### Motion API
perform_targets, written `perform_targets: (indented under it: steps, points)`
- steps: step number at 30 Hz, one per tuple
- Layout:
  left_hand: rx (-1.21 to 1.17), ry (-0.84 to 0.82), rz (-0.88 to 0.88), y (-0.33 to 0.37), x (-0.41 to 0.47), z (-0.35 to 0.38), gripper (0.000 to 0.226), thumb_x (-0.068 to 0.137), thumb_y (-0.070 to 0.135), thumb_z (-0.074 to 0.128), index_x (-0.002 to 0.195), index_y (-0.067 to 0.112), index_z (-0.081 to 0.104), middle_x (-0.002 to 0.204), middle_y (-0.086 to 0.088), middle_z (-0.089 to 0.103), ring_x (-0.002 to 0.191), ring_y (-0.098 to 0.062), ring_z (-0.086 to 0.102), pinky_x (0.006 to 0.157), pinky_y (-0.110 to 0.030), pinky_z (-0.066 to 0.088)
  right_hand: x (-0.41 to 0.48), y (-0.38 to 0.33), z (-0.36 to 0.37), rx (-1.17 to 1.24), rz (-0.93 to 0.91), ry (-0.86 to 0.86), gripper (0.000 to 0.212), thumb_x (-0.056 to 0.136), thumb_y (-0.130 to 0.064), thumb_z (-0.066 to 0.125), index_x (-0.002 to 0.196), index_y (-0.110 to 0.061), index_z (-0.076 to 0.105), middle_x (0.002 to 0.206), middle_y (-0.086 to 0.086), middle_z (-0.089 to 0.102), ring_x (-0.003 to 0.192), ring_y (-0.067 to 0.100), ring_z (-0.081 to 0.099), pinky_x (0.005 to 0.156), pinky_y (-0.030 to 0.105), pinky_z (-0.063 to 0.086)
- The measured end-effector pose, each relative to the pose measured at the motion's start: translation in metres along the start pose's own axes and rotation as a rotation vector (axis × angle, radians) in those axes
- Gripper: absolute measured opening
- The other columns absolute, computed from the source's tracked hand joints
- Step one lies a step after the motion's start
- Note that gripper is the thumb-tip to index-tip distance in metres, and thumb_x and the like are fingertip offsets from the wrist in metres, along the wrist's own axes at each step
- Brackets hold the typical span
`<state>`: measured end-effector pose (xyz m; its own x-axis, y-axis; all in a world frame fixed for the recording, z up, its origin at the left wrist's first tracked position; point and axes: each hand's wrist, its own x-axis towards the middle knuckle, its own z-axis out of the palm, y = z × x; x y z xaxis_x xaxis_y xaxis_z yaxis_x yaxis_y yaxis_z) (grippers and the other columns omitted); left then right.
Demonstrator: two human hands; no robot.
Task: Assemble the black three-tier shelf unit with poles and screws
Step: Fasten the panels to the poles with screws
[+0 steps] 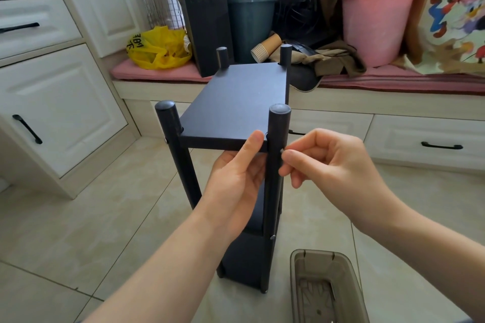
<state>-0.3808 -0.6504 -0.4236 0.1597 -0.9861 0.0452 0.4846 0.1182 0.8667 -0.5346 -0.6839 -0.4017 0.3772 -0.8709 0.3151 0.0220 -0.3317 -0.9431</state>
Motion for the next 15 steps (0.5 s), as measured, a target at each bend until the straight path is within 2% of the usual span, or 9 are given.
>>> perform_targets:
  steps: [5,12,15]
  points:
    - [0.014,0.003,0.004,-0.0008,0.0004,0.0028,0.061,0.088,0.039,0.061,0.13,-0.005,0.06,0.11,-0.016,0.074,0.102,-0.024,0.072,0.09,-0.027,0.057,0.001,-0.0002,-0.0047,-0.054,-0.044,0.004,0.01,0.09,-0.003,0.068,0.082,-0.008,0.066,0.068,0.004,0.073,0.053,0.016,0.065,0.059,0.023,0.054]
    - [0.018,0.043,-0.001,-0.0017,0.0026,0.0075,0.061,0.089,0.039,0.061,0.135,0.0,0.058,0.122,-0.021,0.07,0.108,-0.027,0.071,0.09,-0.028,0.057,0.0023,-0.0006,-0.0082,-0.059,-0.009,0.027,0.008,0.088,-0.009,0.071,0.081,-0.011,0.069,0.069,0.003,0.074,0.055,0.012,0.066,0.059,0.02,0.054]
    - [0.003,0.064,-0.003,-0.0029,0.0027,0.0084,0.063,0.087,0.041,0.063,0.135,0.0,0.059,0.122,-0.021,0.069,0.106,-0.026,0.071,0.088,-0.027,0.058,0.0017,-0.0002,-0.0092,-0.109,-0.004,0.047,0.011,0.087,-0.017,0.074,0.079,-0.013,0.067,0.068,0.001,0.073,0.056,0.012,0.067,0.059,0.022,0.055]
